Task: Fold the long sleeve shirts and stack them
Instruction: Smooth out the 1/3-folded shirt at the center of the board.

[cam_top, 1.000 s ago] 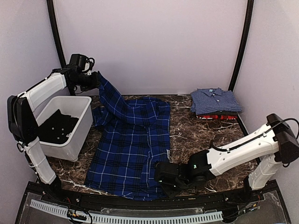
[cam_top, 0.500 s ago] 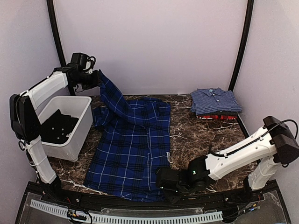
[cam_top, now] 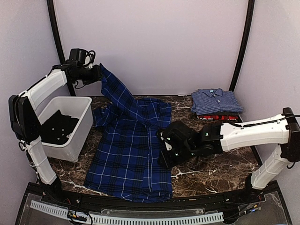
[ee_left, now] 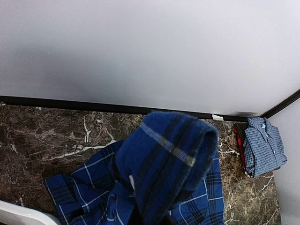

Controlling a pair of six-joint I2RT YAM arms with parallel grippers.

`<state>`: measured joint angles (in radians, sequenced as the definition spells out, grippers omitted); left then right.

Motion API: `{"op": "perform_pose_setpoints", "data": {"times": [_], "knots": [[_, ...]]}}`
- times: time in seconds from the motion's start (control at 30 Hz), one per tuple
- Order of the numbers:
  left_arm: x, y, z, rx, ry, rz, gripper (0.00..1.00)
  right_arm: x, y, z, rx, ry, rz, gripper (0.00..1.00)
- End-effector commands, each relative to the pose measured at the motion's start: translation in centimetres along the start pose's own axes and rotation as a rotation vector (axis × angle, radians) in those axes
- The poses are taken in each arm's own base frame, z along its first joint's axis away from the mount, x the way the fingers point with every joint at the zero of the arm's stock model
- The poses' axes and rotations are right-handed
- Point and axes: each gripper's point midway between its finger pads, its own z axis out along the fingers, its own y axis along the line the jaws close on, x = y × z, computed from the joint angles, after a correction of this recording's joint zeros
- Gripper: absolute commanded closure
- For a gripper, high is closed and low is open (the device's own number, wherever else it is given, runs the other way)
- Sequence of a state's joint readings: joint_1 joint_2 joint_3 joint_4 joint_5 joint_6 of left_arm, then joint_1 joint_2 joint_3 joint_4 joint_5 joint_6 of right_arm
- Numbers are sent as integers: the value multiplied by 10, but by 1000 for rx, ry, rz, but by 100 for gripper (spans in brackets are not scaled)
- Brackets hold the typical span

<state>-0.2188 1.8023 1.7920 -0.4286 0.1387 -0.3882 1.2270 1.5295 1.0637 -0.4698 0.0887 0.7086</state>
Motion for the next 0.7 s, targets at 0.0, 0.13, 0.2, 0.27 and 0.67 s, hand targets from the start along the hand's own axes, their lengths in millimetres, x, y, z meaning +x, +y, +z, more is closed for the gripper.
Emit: {"op": "perform_pose_setpoints", "data": {"times": [0.0,0.13,0.2,0.27,0.67], "knots": [[-36,-12,-29,16,-105,32,100,-50,-2,23,-82,-81,44,84],[-32,-11,-20,19,-84,24,100,-83,-14,53,-92,-103,78,95],[-31,-10,-18,16,-77,19,100,-96,-23,68,-91,-118,97,100],[-31,-9,-17,9,-78,16,100,-103,-35,81,-82,-124,130,100],[-25,8,-5,-73,-50,8,100,-87,-45,129,-175,-101,198,100]]}}
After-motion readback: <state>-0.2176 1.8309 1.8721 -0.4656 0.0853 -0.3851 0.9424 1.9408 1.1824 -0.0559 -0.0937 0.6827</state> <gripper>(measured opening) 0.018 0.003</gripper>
